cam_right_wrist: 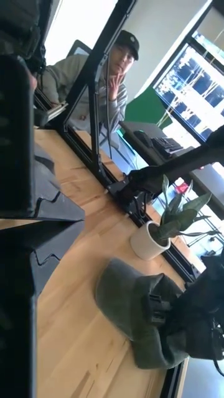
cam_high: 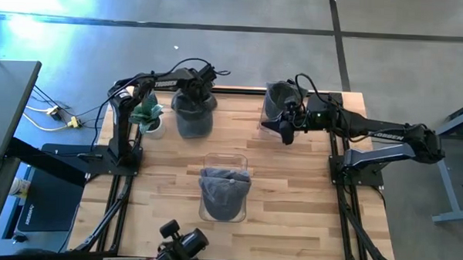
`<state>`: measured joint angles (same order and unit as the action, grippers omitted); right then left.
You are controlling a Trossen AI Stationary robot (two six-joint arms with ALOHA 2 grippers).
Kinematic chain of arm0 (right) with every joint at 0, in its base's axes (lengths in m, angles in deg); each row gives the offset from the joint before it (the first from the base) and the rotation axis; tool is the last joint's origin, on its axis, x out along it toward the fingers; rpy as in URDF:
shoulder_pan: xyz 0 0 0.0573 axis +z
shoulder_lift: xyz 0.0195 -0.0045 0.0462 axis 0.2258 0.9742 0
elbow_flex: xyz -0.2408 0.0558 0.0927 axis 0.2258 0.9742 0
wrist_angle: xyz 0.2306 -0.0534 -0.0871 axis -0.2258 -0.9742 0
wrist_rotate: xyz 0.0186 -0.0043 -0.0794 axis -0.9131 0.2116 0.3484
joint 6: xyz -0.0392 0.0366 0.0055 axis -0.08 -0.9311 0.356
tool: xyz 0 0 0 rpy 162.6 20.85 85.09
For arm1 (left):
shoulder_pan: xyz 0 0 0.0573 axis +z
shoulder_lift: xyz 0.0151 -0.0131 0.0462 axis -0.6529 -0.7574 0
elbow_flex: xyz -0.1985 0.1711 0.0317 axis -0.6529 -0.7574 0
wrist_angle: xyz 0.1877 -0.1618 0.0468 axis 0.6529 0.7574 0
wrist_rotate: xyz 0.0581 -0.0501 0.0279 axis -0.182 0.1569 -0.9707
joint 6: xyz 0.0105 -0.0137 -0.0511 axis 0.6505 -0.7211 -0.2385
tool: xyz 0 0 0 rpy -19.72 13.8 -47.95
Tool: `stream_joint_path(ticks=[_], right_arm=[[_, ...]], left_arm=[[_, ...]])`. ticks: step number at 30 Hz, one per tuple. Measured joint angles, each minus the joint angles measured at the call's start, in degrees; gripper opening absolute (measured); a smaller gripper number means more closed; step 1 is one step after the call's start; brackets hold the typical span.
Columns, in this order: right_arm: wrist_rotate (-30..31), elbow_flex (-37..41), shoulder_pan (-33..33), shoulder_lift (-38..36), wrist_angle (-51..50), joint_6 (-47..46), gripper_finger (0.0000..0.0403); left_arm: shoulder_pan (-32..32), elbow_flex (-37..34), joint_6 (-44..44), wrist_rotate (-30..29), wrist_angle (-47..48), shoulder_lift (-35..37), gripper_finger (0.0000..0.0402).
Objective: Pick & Place hat
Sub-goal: Put the black cap into the top transparent bin
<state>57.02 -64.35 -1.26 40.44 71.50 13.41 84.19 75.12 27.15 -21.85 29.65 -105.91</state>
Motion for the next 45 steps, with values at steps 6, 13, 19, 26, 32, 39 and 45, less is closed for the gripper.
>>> stream_joint_path(ticks=[6,13,19,26,32,39,45], right_arm=[[-0.1,0.0,0.0,0.0,-0.1,0.3,0.0001],[0.8,0.0,0.0,0.0,-0.1,1.3,0.0001],[1.2,0.0,0.0,0.0,-0.1,1.8,0.0001],[3.5,0.0,0.0,0.1,0.7,5.6,0.0005],[4.9,-0.8,-2.1,1.7,4.8,14.1,0.0065],[3.5,-10.3,-4.1,10.7,1.9,24.2,0.0197],[5.8,-23.7,-3.9,20.7,-10.3,40.7,0.0268]], left_arm=[[-0.1,0.8,2.8,10.7,5.3,4.0,0.0015],[-0.4,4.2,6.9,28.8,10.9,12.8,0.0003],[-0.4,4.3,7.1,29.1,11.2,17.0,0.0006],[-0.4,7.2,3.1,47.1,17.4,17.1,0.0001],[-3.2,14.4,0.0,50.2,20.1,17.1,0.0001],[-5.8,22.9,-4.3,46.7,21.5,17.1,0.0001],[-7.7,26.2,-6.6,46.2,20.9,17.1,0.0001]])
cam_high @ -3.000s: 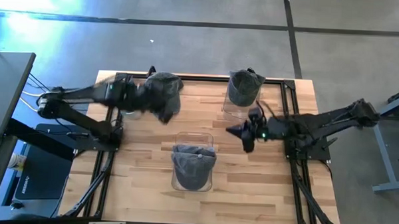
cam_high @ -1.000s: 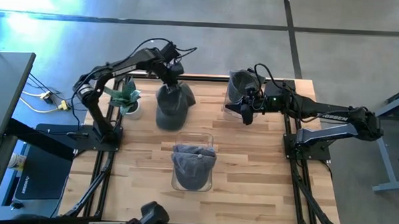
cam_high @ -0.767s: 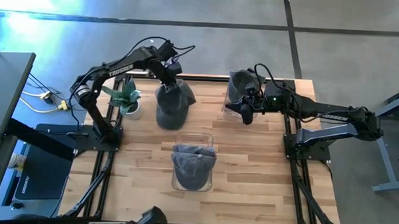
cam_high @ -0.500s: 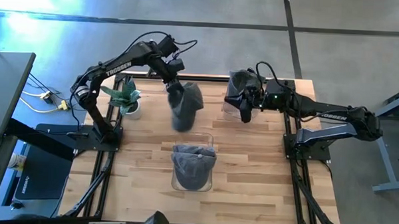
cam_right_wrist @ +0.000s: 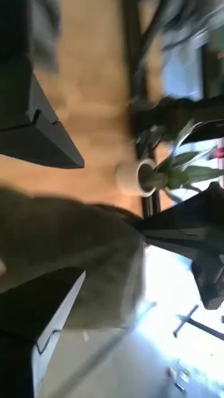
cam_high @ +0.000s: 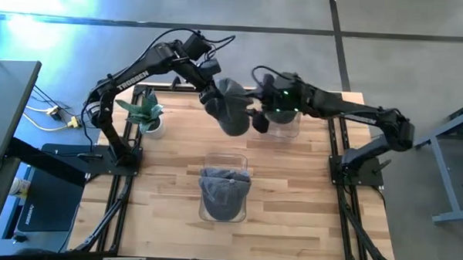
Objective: Pick & Place hat
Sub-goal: Put the black cap into the top transparent bin
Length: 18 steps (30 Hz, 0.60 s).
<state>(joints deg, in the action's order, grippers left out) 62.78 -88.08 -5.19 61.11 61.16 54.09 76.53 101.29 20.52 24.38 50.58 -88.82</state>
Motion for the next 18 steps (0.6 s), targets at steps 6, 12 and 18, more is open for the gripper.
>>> stream_joint_path(ticks=[6,12,18], right_arm=[[-0.4,-11.5,-0.5,7.7,-9.4,13.7,0.0275],[-1.5,-14.0,-0.5,12.4,-14.8,16.4,0.0275],[-5.4,-10.1,-0.9,12.8,-14.9,6.6,0.0236]], left_arm=[[-1.6,0.3,-2.0,-0.1,-1.1,0.0,0.0001],[-2.1,0.3,-3.9,-0.4,-1.8,0.0,0.0001],[-2.1,0.3,-4.8,-0.9,-2.3,0.0,0.0001]])
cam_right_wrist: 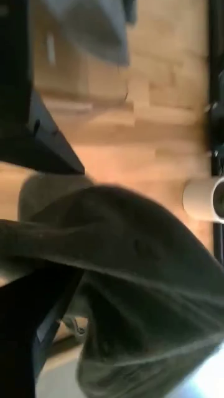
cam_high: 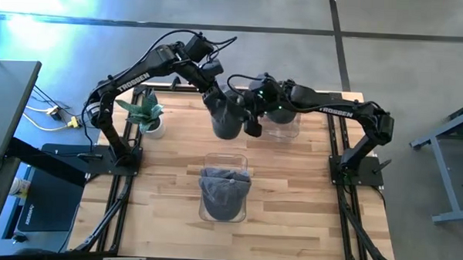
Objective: Pick & Place hat
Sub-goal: Put the black cap into the top transparent bin
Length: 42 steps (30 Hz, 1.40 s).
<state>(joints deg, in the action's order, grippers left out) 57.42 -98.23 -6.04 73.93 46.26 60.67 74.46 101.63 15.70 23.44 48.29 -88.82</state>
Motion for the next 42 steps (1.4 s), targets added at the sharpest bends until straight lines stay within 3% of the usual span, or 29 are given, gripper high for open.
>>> stream_joint_path(ticks=[8,11,15,19,22,27,33,37,42], right_arm=[[-7.8,2.2,-0.1,-0.4,4.2,-8.0,0.0019],[-12.2,2.2,-0.1,-2.5,3.9,-9.6,0.0024],[-18.3,2.2,-0.1,-8.2,2.5,-9.9,0.0007],[-23.9,2.2,-0.5,-14.8,2.6,-11.3,0.0008],[-28.3,2.2,-0.6,-18.7,2.6,-12.0,0.0005],[-33.8,2.1,-0.3,-22.6,3.1,-14.8,0.0003],[-37.0,2.1,0.5,-24.9,3.5,-16.6,0.0003],[-38.5,2.1,2.0,-26.1,4.2,-16.6,0.0002],[-38.6,2.1,3.2,-27.1,4.7,-18.1,0.0001]], left_arm=[[0.0,0.0,-0.5,1.5,0.1,0.0,0.0001],[0.0,0.0,2.3,6.1,-0.4,0.0,0.0001],[0.0,0.0,5.0,18.5,-4.7,0.0,0.0012],[0.0,0.0,4.3,30.7,-13.1,0.0,0.0059],[-1.0,0.0,1.1,35.8,-21.7,0.0,0.0113],[-4.7,-0.1,0.1,34.4,-33.0,0.0,0.0209],[-8.8,-0.2,2.8,19.9,-35.4,-0.1,0.0296],[-11.2,-0.2,3.1,15.9,-37.1,-2.9,0.0326],[-13.6,-0.2,0.5,19.5,-40.6,-5.7,0.0335]])
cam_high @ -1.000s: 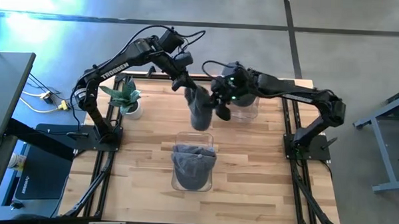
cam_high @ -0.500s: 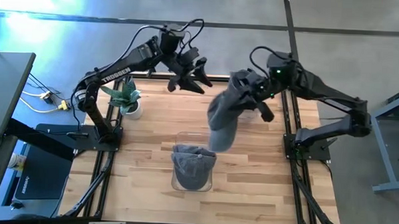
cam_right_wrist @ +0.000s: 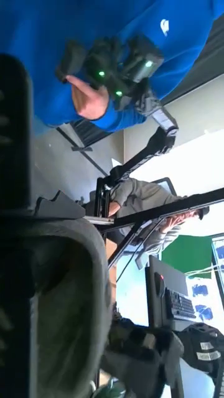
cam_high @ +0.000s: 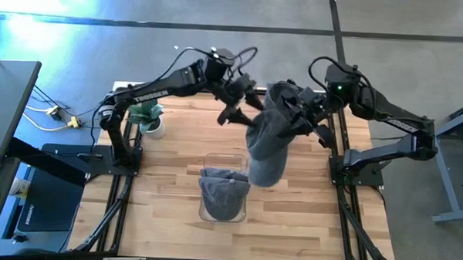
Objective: Pick & Place hat
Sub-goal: Put the black cap into the top transparent bin
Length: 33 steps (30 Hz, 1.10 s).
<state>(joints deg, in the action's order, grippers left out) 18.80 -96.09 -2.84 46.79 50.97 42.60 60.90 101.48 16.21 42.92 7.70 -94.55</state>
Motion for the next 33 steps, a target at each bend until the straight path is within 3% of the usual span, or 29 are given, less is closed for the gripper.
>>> stream_joint_path(ticks=[9,13,17,26,33], right_arm=[[2.3,0.0,0.2,-3.7,-3.2,-2.4,0.0001],[3.5,0.0,0.2,-6.3,-6.9,-4.2,0.0001],[2.8,0.0,0.2,-7.9,-7.4,-6.4,0.0001],[-5.0,0.0,0.2,-9.3,-7.6,-8.0,0.0000],[-8.3,-0.1,0.2,-10.4,-0.8,-7.1,0.0000]], left_arm=[[-6.6,-0.2,-6.8,22.3,-5.0,-2.2,0.0335],[-8.4,0.0,-10.7,27.9,-9.1,-1.8,0.0335],[-8.6,0.0,-13.2,26.3,-13.6,-0.2,0.0335],[-5.8,0.0,-18.1,24.3,-20.6,2.0,0.0335],[-3.6,0.0,-19.6,19.3,-23.4,2.7,0.0335]])
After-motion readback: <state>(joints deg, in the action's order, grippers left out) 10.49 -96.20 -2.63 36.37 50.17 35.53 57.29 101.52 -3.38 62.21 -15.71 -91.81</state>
